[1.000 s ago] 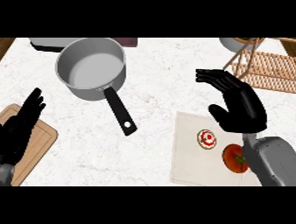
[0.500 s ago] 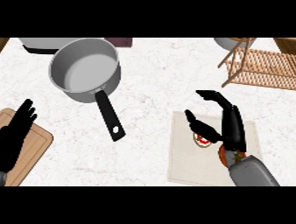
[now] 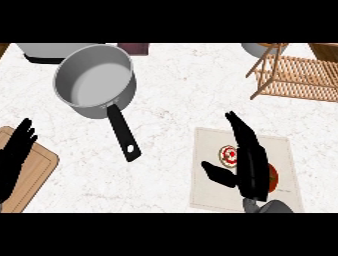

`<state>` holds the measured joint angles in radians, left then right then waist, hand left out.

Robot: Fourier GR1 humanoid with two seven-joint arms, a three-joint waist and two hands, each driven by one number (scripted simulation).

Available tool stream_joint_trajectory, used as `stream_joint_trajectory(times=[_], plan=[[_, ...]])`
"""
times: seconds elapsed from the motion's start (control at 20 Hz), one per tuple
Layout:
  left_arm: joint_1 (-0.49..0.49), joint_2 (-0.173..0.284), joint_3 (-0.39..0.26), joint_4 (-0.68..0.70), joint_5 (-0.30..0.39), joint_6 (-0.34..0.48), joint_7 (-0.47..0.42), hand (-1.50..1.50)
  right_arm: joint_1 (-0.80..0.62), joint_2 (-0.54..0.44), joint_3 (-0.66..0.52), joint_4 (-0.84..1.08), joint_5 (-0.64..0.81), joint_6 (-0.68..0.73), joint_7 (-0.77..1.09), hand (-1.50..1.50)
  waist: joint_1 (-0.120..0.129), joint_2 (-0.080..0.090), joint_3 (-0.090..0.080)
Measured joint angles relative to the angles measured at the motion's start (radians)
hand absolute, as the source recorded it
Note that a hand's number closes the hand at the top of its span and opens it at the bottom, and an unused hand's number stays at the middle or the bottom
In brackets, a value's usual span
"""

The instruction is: Pick the cupcake from the placemat and place it in the tiered shelf

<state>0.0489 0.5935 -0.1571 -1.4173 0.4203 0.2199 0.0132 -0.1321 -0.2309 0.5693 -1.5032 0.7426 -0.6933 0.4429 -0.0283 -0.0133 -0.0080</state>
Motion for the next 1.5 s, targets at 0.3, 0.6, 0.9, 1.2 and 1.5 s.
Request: stream_joint_trajectory(times=[0.3, 0.6, 0.9, 1.2, 1.5], plan=[[0.008, -0.008, 0.002, 0.002, -0.002, -0.006, -0.009, 0.0, -0.026, -0.05, 0.045, -0.076, 0.182, 0.314, 0.313, -1.5, 0.003, -0.001, -0.001], [-0.017, -0.012, 0.006, 0.027, -0.008, -0.021, -0.017, 0.0, -0.092, -0.053, 0.117, -0.158, 0.205, 0.719, 0.547, -1.5, 0.015, 0.005, 0.001], [-0.02, -0.021, 0.011, 0.019, -0.016, -0.033, -0.01, 0.0, -0.149, -0.03, 0.108, -0.214, 0.187, 0.954, 0.62, -1.5, 0.025, 0.009, 0.005], [-0.021, -0.024, 0.028, 0.007, -0.025, -0.053, 0.012, 0.0, -0.169, -0.014, 0.055, -0.182, 0.191, 1.039, 0.597, -1.5, 0.03, 0.011, 0.007], [-0.049, -0.058, 0.047, 0.061, -0.052, -0.073, -0.008, 0.0, -0.147, -0.024, -0.003, -0.145, 0.217, 1.082, 0.547, -1.5, 0.028, 0.013, 0.008]])
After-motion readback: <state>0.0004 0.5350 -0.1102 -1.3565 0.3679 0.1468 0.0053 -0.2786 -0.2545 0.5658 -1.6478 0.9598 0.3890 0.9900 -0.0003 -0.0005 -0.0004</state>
